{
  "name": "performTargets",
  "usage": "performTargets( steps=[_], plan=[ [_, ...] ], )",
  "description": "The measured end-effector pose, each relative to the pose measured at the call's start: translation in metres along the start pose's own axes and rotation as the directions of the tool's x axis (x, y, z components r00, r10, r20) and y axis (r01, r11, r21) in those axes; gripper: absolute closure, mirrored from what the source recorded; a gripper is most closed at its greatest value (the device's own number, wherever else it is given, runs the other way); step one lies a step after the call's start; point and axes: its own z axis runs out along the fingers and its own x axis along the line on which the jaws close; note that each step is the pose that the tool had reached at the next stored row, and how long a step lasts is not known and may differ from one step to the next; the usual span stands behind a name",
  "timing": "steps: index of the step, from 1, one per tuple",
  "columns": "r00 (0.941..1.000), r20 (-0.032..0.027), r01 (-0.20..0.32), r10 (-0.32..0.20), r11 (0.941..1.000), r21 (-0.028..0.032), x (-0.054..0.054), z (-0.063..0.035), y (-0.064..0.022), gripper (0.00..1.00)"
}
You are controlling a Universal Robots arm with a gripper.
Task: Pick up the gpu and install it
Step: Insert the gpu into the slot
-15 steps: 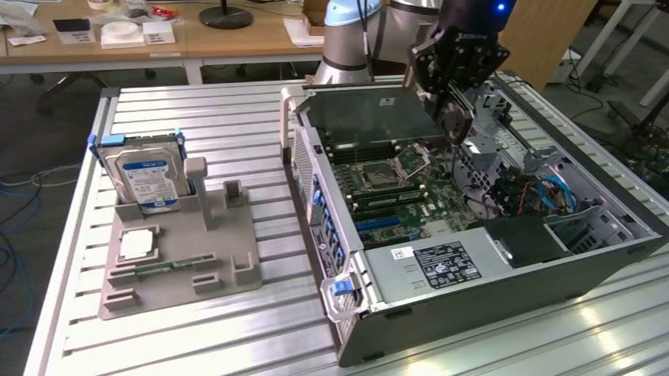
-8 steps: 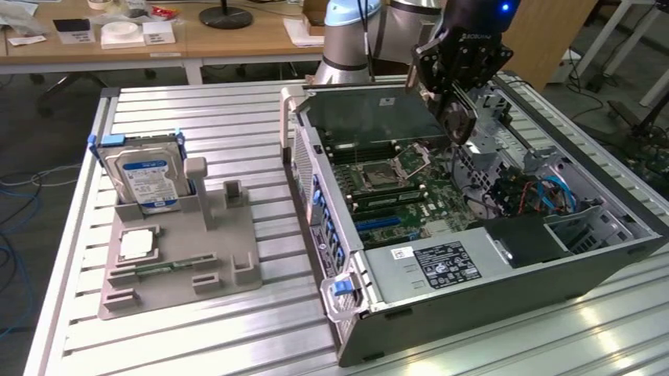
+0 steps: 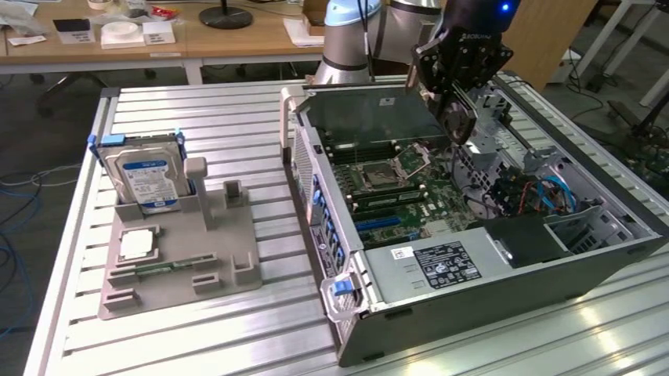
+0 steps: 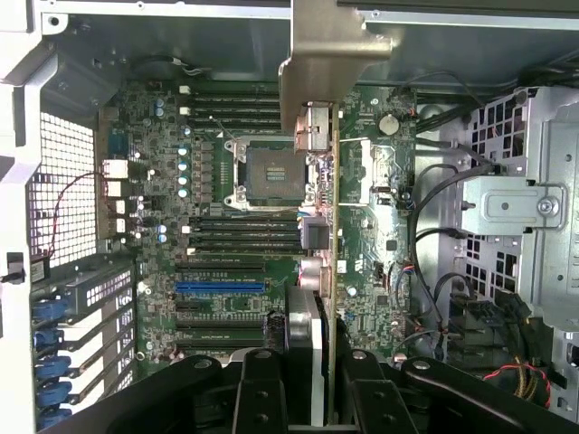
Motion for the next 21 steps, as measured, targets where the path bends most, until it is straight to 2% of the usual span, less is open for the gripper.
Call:
performTargets(
  steps=[5, 9, 11, 21],
  plan=[
    [1.0000, 0.0000, 0.005, -0.005, 1.0000, -0.0003, 0.0000, 0.0000, 0.0000, 0.72],
    [0.9993, -0.0004, 0.037, -0.037, 0.9993, -0.0010, 0.0001, 0.0000, 0.0000, 0.72],
    [0.9973, -0.0008, 0.074, -0.074, 0.9972, -0.0020, 0.0002, 0.0000, 0.0000, 0.72],
    [0.9856, -0.0016, 0.169, -0.169, 0.9856, -0.0045, 0.0005, 0.0000, 0.0000, 0.72]
  ],
)
